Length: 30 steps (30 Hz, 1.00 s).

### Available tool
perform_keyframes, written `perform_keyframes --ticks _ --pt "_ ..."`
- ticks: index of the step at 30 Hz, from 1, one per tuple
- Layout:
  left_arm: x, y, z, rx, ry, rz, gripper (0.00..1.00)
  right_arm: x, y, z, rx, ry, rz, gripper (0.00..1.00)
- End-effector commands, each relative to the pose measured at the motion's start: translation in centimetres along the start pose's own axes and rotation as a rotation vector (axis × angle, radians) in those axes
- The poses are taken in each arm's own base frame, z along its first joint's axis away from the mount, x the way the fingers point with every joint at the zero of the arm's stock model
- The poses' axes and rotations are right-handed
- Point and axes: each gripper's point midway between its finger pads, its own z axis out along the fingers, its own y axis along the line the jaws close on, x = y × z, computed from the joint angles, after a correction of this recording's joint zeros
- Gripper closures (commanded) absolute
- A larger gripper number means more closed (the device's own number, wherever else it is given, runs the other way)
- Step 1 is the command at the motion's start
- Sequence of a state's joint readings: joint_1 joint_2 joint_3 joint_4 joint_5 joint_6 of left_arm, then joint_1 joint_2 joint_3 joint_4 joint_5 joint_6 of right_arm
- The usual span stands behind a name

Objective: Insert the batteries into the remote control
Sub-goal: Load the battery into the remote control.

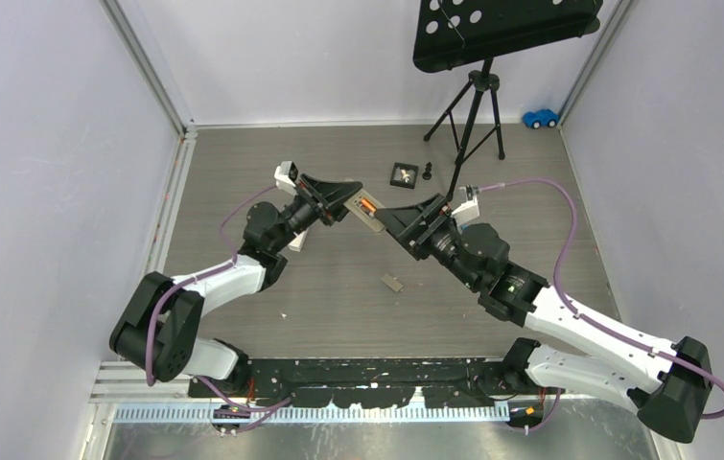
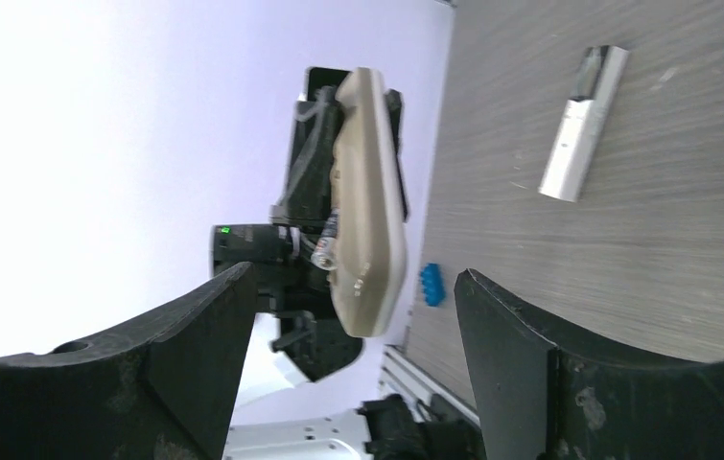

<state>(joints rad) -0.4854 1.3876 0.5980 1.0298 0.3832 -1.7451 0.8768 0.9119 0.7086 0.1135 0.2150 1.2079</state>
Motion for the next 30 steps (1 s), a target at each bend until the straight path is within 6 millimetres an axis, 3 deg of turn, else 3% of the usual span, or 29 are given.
perform_keyframes --ticks 1,9,19,25,30 --pt "0.3 -3.2 0.2 0.114 0.004 0.001 1.00 -2.0 5.3 -0.2 -0.210 -0.079 0.131 0.20" --pt "0.2 -3.3 0.2 0.115 -0.002 -0.005 1.00 -1.6 4.5 0.8 -0.165 -0.069 0.123 0.26" --pt "0.4 -3.5 0.1 0.120 0.003 -0.003 1.00 -1.2 4.4 1.7 -0.144 -0.053 0.099 0.51" --pt "0.7 -3.7 0.1 0.124 0.015 0.001 1.00 -0.6 3.4 2.6 -0.089 -0.037 0.082 0.61" --pt "0.7 -3.9 0.0 0.126 0.013 0.017 1.00 -0.7 0.9 3.3 0.027 -0.059 0.061 0.70"
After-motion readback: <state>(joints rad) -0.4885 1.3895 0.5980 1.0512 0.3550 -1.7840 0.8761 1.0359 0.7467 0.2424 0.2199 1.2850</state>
